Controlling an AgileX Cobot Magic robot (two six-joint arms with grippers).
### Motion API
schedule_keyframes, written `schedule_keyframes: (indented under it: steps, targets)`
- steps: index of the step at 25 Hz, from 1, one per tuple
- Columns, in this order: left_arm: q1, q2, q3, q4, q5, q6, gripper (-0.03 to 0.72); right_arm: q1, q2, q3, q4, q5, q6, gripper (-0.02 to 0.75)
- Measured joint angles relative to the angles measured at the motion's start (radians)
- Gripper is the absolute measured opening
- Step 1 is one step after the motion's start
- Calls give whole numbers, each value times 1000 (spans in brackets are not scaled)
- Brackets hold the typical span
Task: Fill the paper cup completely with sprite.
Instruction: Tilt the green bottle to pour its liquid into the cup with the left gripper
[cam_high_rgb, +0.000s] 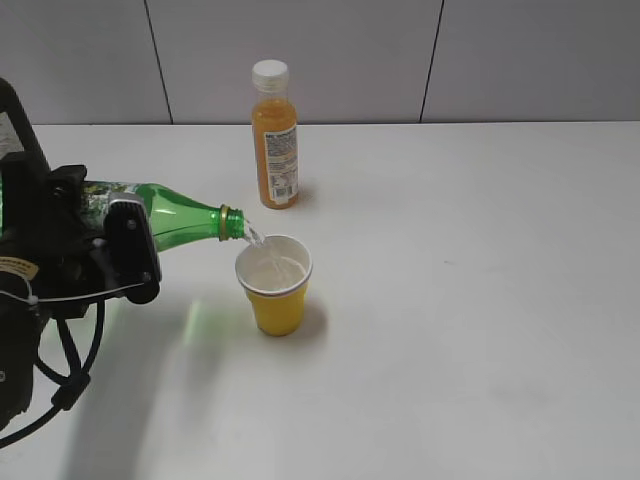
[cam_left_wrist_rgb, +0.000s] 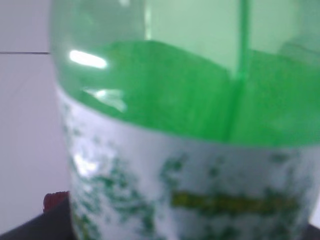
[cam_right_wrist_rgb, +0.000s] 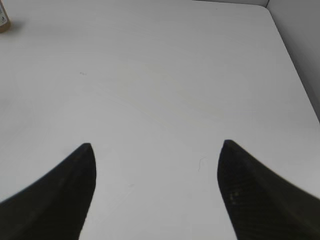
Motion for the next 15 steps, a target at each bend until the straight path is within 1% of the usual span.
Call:
schedule_keyframes:
  steps: [15]
  targets:
    - [0, 0, 0, 0, -1, 13, 438, 0, 0, 0, 0, 0, 0, 585]
